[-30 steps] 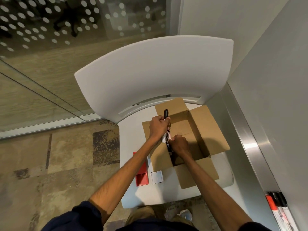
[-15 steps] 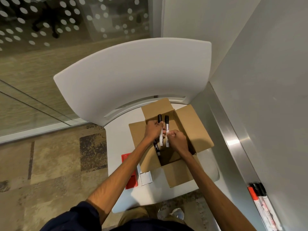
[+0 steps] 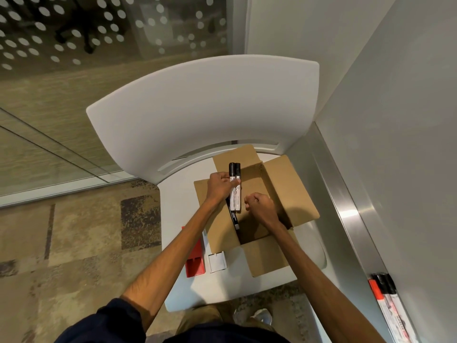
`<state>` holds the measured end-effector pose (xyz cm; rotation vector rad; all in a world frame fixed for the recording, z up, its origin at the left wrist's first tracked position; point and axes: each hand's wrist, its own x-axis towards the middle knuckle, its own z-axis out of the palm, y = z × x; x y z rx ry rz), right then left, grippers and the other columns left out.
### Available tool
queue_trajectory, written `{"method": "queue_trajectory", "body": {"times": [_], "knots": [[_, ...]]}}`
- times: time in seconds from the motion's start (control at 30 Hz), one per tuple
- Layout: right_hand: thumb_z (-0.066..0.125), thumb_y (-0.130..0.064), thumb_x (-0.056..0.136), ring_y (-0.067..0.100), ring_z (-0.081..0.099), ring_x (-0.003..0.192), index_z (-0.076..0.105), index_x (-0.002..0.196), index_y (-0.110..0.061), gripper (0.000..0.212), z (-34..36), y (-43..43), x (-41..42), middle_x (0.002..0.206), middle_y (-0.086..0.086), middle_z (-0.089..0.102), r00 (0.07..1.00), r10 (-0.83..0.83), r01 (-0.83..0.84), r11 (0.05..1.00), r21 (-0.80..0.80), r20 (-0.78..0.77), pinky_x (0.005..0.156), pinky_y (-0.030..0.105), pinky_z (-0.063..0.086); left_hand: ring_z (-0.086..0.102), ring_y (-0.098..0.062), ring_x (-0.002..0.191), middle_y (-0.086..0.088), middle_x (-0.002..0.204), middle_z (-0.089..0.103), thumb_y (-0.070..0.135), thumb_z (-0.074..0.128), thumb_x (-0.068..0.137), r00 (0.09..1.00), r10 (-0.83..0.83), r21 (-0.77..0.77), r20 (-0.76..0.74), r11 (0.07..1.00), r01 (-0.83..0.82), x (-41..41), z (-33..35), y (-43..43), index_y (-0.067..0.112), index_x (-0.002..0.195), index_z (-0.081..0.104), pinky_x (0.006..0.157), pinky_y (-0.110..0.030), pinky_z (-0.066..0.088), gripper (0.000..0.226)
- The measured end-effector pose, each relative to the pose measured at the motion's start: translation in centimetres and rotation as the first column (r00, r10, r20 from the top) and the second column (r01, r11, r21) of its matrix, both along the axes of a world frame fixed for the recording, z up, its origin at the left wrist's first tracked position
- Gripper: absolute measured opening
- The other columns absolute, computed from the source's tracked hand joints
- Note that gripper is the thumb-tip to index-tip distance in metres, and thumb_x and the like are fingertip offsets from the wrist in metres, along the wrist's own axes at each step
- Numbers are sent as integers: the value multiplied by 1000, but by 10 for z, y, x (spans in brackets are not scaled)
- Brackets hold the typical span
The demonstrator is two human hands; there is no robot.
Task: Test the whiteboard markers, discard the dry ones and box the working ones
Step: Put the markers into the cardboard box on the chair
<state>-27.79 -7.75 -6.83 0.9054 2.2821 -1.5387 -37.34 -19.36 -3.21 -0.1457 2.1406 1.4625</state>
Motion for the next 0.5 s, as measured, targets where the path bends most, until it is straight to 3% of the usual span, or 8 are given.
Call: {"method": "queue_trajectory", "body": {"times": [0.13,0.23,0.33,0.5], "knots": [[52,-21,94,22,59,79,65,86,-9,20,-14,-8,-3,83,7,65,958,196,-219,971,94,210,61,25,41,72,-26,87,-16,103,73,12,74,85,998,56,21,22,998,-56,-2,-1,-8,-3,115,66,74,-31,56,34],[55,-30,95,29,65,93,68,101,-9,25,-25,-19,-8,101,10,69,920,254,-314,934,173,298,79,34,53,72,-25,84,-15,97,74,9,74,85,994,104,70,38,992,-106,-1,-1,-12,-4,111,68,73,-32,56,30],[56,-40,94,32,67,91,68,104,-10,33,-32,-27,-12,104,12,71,915,268,-339,916,215,301,81,41,57,70,-18,77,-13,94,73,8,72,87,993,115,82,26,990,-116,-1,0,-15,-3,106,68,66,-24,54,23],[55,-36,98,29,66,92,65,110,-8,32,-30,-33,-15,109,12,70,931,238,-301,930,212,278,71,33,50,68,-12,76,-9,97,71,10,70,89,996,91,73,6,993,-92,-5,5,-14,-1,112,66,62,-18,50,26]]}}
